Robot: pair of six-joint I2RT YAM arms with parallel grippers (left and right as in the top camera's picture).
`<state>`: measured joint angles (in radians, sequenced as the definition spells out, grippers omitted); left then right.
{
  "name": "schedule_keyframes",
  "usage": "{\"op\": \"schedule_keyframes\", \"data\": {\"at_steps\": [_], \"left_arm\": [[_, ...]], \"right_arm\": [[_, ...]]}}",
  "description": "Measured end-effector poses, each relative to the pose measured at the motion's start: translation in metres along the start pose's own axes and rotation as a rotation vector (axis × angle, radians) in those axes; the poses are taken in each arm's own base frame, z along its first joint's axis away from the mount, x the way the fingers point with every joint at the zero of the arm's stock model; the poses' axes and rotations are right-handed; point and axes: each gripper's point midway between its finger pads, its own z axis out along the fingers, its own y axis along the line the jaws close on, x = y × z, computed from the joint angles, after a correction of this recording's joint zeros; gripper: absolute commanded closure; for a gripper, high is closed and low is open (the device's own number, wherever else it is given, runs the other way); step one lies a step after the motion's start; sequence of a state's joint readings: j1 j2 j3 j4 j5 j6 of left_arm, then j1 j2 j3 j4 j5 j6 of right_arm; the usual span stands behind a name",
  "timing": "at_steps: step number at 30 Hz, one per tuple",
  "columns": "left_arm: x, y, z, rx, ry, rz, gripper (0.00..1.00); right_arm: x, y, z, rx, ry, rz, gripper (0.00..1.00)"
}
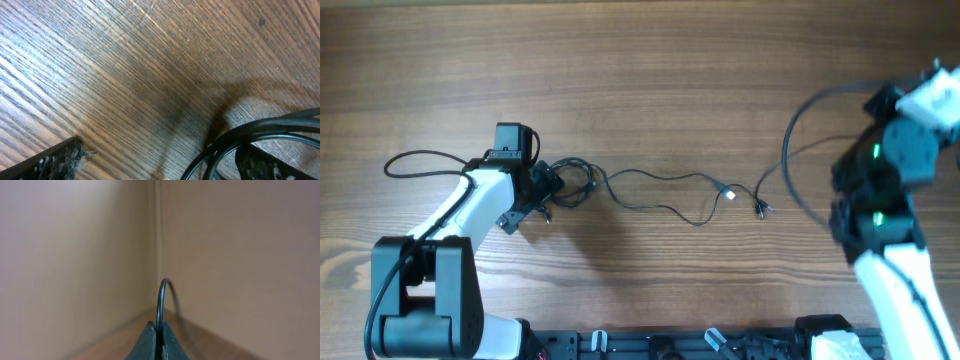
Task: Untangle cables
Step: 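Pull the right gripper far right to stretch one cable out, then lay the stretched cable on the table at the right side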
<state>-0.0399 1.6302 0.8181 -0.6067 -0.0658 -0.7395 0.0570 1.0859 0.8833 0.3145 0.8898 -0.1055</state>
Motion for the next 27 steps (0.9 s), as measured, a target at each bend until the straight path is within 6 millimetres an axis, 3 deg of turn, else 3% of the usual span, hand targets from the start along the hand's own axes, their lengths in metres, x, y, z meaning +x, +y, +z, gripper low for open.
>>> {"op": "schedule_keyframes", "data": {"at_steps": [3,6,7,8,14,19,22,24,27], "left_arm": [[0.000,0.000,0.000,0.000,0.000,0.000,0.00],[0.000,0.000,0.000,0.001,0.000,-0.002,0.00],[0.000,0.000,0.000,0.002,0.001,-0.003,0.00],[0.000,0.000,0.000,0.002,0.001,-0.003,0.00],[0.000,-0.001,0.000,0.006,-0.001,-0.006,0.00],[-0.002,-0.003,0.000,0.012,-0.007,-0.008,0.00],[-0.005,-0.006,0.000,0.024,-0.018,-0.009,0.00],[-0.005,-0.006,0.000,0.026,-0.018,-0.009,0.00],[-0.005,-0.006,0.000,0.026,-0.019,-0.009,0.00]], "right_arm": [[-0.020,-0.009,0.035,0.096,-0.008,-0.114,0.96],[-0.046,-0.038,0.068,0.213,-0.028,-0.175,0.96],[-0.048,-0.041,0.070,0.223,-0.031,-0.176,0.96],[-0.057,-0.059,0.087,0.272,-0.036,-0.220,0.96],[-0.053,-0.120,0.153,0.423,-0.056,-0.442,0.96],[-0.040,-0.172,0.174,0.520,-0.028,-0.536,0.95],[-0.013,-0.207,0.186,0.544,0.077,-0.588,0.95],[0.030,-0.231,0.197,0.504,0.232,-0.647,0.95],[0.104,-0.244,0.206,0.377,0.443,-0.670,0.96]]}}
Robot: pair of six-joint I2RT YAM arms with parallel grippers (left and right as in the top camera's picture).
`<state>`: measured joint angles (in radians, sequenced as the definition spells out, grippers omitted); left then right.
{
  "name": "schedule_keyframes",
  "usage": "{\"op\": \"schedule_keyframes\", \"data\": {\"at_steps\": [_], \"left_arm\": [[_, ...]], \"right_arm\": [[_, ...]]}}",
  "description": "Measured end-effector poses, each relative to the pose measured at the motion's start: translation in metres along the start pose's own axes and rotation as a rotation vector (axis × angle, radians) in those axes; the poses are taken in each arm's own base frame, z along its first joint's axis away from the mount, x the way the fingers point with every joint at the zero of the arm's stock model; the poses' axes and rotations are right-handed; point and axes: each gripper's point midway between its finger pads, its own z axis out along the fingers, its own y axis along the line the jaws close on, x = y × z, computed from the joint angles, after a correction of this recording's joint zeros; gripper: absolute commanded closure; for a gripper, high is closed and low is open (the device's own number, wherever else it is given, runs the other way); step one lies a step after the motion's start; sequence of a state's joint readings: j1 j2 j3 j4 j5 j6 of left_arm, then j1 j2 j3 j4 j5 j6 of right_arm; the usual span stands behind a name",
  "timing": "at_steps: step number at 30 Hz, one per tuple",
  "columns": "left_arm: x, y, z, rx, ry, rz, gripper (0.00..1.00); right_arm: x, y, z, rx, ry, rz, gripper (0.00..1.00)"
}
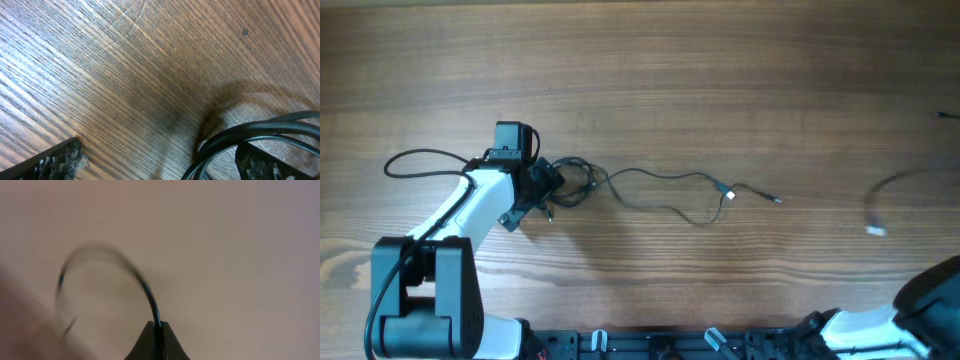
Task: Untangle cables
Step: 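Lay the stretched cable on the table at the right side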
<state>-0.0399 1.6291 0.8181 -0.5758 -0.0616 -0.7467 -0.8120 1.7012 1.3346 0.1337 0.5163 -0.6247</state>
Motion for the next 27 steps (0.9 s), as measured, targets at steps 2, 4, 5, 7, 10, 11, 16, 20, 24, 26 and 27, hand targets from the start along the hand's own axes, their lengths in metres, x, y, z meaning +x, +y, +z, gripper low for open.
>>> {"op": "schedule_keyframes", "data": {"at_steps": [2,4,5,7,10,11,16,20,24,26,27], "left_arm": [[0.000,0.000,0.000,0.000,-0.001,0.000,0.00],[0.000,0.000,0.000,0.001,-0.001,0.000,0.00],[0.000,0.000,0.000,0.001,-0.001,0.000,0.00],[0.000,0.000,0.000,0.001,-0.001,0.000,0.00],[0.000,0.000,0.000,0.000,-0.001,0.000,0.00],[0.000,0.000,0.000,0.001,-0.001,0.000,0.00],[0.000,0.000,0.000,0.000,-0.001,0.000,0.00],[0.000,0.000,0.000,0.000,-0.001,0.000,0.00],[0.000,0.000,0.000,0.001,-0.001,0.000,0.00],[0.000,0.000,0.000,0.001,-0.001,0.000,0.00],[0.000,0.000,0.000,0.001,-0.001,0.000,0.00]], "right_arm": [[0.039,0.038,0.015,-0.154,0.093,-0.017,0.95],[0.061,0.060,0.021,-0.235,0.145,0.009,0.91],[0.071,0.071,0.024,-0.270,0.173,0.026,0.83],[0.090,0.087,0.026,-0.319,0.229,0.048,0.74],[0.117,0.111,0.025,-0.384,0.323,0.095,0.89],[0.122,0.115,0.024,-0.397,0.342,0.104,0.95],[0.133,0.156,-0.002,-0.615,0.410,0.175,0.96],[0.122,0.195,-0.035,-0.805,0.419,0.197,0.46],[0.110,0.219,-0.057,-0.874,0.437,0.226,0.89],[0.113,0.226,-0.067,-0.899,0.465,0.214,0.96],[0.115,0.228,-0.071,-0.909,0.478,0.206,0.96]]}}
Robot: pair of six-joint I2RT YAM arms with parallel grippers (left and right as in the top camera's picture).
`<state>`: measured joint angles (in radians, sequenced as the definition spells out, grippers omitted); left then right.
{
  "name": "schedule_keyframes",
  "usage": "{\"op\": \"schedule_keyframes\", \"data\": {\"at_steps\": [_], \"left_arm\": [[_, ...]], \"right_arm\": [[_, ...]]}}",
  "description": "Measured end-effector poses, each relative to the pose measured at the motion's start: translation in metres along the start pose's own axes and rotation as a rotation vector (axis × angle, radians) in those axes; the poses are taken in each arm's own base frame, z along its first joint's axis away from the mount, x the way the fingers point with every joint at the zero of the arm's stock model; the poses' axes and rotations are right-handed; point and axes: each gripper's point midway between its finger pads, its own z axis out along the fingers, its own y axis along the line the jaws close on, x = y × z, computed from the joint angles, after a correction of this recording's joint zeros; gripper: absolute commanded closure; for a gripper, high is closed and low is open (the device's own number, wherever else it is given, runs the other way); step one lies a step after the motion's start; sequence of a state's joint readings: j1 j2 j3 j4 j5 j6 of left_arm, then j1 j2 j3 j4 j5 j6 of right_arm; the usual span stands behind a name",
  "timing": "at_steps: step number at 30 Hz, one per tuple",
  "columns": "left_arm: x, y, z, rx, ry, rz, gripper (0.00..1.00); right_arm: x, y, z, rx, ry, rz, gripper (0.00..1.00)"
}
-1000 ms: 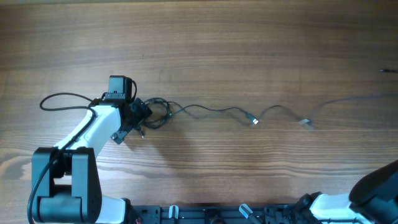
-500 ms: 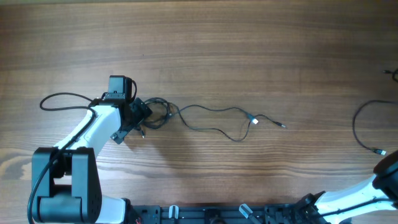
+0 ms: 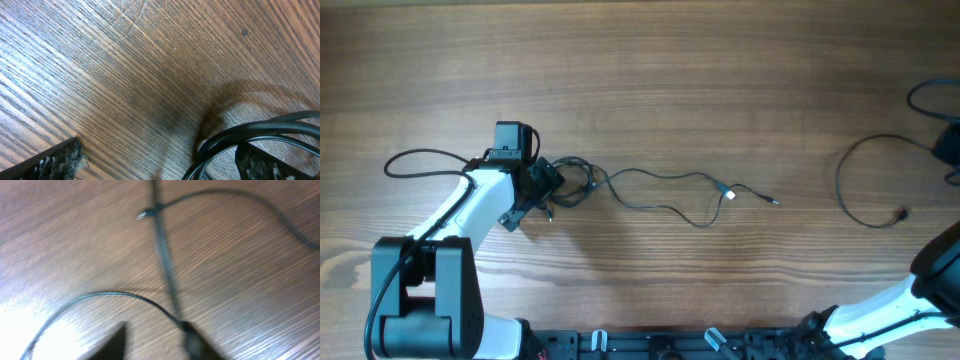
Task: Untangle cables
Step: 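Lay the stretched cable on the table at the right side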
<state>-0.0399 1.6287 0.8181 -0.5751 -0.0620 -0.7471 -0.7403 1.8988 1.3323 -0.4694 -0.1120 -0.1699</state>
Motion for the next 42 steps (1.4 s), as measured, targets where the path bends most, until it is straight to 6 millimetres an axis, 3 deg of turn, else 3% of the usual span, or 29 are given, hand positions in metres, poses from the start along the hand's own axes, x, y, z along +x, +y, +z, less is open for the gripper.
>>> {"op": "schedule_keyframes", "data": {"at_steps": [7,8,9,14,16,21,25,28,30,31,32,33,39,40,42], "left_arm": [[0.000,0.000,0.000,0.000,0.001,0.000,0.00],[0.000,0.000,0.000,0.000,0.000,0.000,0.00],[0.000,0.000,0.000,0.000,0.000,0.000,0.00],[0.000,0.000,0.000,0.000,0.000,0.000,0.00],[0.000,0.000,0.000,0.000,0.000,0.000,0.00],[-0.002,-0.002,0.000,0.008,-0.008,-0.001,0.00],[-0.007,-0.008,0.000,0.032,-0.026,-0.002,0.00],[-0.007,-0.008,0.000,0.032,-0.026,-0.002,0.00],[-0.007,-0.008,0.000,0.033,-0.026,-0.003,0.00],[-0.007,-0.008,0.000,0.033,-0.026,-0.002,0.00],[-0.007,-0.008,0.000,0.034,-0.027,-0.002,0.00],[-0.007,-0.008,0.000,0.034,-0.027,-0.003,0.00],[-0.007,-0.008,0.000,0.034,-0.028,-0.002,0.00],[-0.007,-0.008,0.000,0.034,-0.028,-0.002,0.00],[-0.007,-0.008,0.000,0.034,-0.028,-0.002,0.00]], "right_arm": [[0.013,0.016,0.001,-0.024,0.059,0.013,0.95],[0.013,0.016,0.001,-0.024,0.062,0.023,0.53],[0.014,0.016,0.001,-0.024,0.064,0.034,0.00],[0.009,0.015,0.001,-0.019,0.043,0.090,0.00],[0.005,0.013,0.001,-0.007,0.029,0.099,0.00],[-0.031,-0.001,0.004,0.056,-0.148,0.106,0.05],[-0.032,-0.002,0.029,0.059,-0.190,0.118,0.09],[-0.014,-0.001,0.065,0.051,-0.148,0.132,0.26],[-0.003,-0.001,0.082,0.060,-0.130,0.148,0.44],[-0.006,0.000,0.083,0.054,-0.140,0.157,0.60],[-0.007,0.000,0.084,0.052,-0.145,0.159,0.83],[-0.008,0.001,0.084,0.044,-0.153,0.164,0.95],[-0.016,0.020,0.083,-0.073,-0.179,0.178,0.96],[-0.018,0.022,0.078,-0.084,-0.183,0.176,0.95],[-0.039,0.025,0.050,-0.101,-0.244,0.164,0.96]]}}
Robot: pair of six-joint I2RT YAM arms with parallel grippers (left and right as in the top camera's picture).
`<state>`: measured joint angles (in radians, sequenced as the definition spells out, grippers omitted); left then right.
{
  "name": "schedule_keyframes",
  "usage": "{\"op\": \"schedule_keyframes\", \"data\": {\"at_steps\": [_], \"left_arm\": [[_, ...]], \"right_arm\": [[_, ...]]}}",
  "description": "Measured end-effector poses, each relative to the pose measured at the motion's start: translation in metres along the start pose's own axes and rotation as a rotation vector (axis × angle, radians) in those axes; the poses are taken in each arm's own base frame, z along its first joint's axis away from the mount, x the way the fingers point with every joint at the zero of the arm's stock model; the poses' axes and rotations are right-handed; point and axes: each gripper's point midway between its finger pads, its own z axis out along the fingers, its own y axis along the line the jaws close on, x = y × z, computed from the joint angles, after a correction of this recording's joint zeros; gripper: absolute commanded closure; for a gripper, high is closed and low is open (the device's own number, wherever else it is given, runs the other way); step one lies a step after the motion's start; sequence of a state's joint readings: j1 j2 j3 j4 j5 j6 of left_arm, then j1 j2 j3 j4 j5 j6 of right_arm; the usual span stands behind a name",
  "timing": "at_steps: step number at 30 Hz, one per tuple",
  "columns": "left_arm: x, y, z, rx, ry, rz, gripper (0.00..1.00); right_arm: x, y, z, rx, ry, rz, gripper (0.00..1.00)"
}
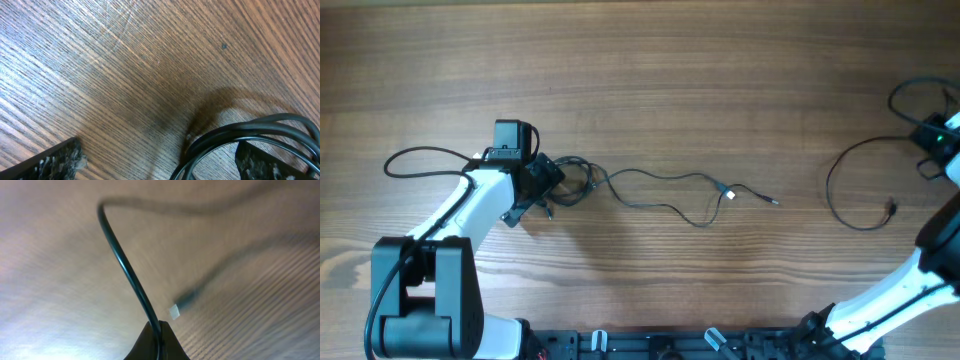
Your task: Untangle cables
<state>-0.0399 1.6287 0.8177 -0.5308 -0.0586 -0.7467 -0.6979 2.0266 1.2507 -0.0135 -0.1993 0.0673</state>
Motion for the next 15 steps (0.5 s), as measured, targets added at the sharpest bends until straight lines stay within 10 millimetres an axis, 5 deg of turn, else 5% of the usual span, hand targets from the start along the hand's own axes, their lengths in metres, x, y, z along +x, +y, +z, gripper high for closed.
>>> {"op": "schedule_keyframes", "data": {"at_steps": [3,5,8,10,15], "left_arm": [[0.000,0.000,0.000,0.000,0.000,0.000,0.00],[0.000,0.000,0.000,0.000,0.000,0.000,0.00],[0.000,0.000,0.000,0.000,0.000,0.000,0.00],[0.000,0.000,0.000,0.000,0.000,0.000,0.00],[0.000,0.000,0.000,0.000,0.000,0.000,0.00]], "right_arm": [[-0.066,0.018,-0.060,-0.021,-0.180,-0.061,0.96],[-0.127,0.038,-0.136,-0.022,-0.389,-0.168,0.96],[-0.173,0.054,-0.229,0.034,-0.597,-0.314,0.96],[-0.189,0.058,-0.277,0.096,-0.693,-0.368,0.96],[-0.196,0.042,-0.345,0.300,-0.784,-0.388,0.96]]}}
